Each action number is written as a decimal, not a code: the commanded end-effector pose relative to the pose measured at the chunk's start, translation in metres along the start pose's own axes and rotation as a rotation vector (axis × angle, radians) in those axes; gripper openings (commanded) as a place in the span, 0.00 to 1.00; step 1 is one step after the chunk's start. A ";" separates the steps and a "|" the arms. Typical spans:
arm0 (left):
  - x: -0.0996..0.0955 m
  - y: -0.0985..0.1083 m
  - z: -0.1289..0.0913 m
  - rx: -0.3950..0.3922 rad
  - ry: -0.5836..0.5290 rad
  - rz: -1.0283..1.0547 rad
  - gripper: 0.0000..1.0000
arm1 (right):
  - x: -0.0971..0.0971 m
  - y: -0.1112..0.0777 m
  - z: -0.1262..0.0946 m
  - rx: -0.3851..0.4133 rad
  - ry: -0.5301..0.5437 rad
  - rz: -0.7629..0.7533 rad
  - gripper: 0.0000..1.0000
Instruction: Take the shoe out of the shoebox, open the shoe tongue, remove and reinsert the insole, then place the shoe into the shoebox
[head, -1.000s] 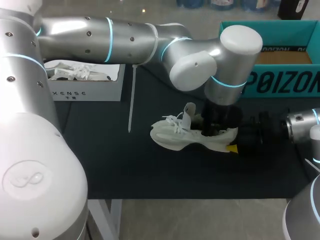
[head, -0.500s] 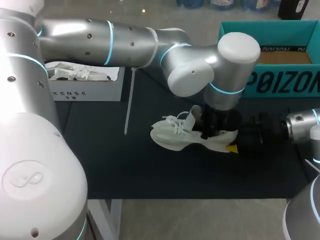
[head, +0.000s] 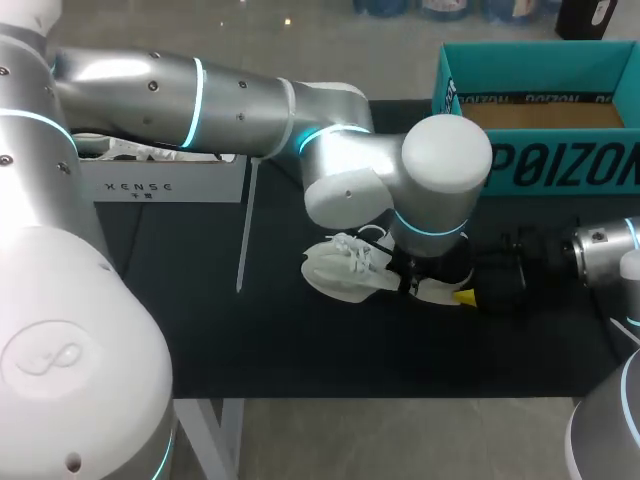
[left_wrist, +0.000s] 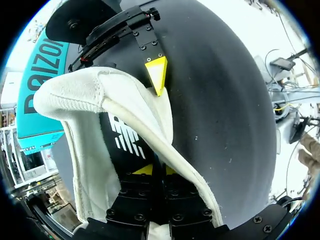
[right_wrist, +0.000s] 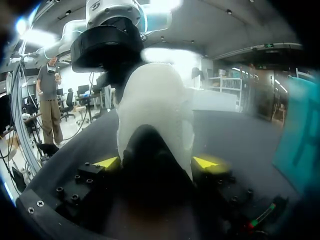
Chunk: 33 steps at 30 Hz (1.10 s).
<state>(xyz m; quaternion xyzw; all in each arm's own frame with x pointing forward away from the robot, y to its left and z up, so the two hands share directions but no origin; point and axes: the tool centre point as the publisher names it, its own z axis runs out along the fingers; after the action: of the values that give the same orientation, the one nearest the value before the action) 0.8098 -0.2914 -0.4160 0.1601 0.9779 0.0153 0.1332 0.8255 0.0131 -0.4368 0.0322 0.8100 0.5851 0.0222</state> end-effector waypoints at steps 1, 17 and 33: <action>0.005 0.006 0.041 -0.008 -0.070 -0.018 0.00 | -0.001 -0.004 0.003 0.002 0.001 0.003 0.00; -0.013 0.005 0.000 -0.013 -0.158 -0.039 0.00 | -0.001 -0.004 0.003 0.002 0.001 0.003 0.00; -0.020 0.009 -0.065 -0.020 -0.271 -0.122 0.00 | -0.001 -0.004 0.003 0.002 0.001 0.003 0.00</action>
<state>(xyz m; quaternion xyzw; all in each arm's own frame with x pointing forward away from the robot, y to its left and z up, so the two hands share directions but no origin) 0.8218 -0.2949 -0.3628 0.1037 0.9600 -0.0046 0.2600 0.8261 0.0131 -0.4366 0.0328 0.8100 0.5851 0.0218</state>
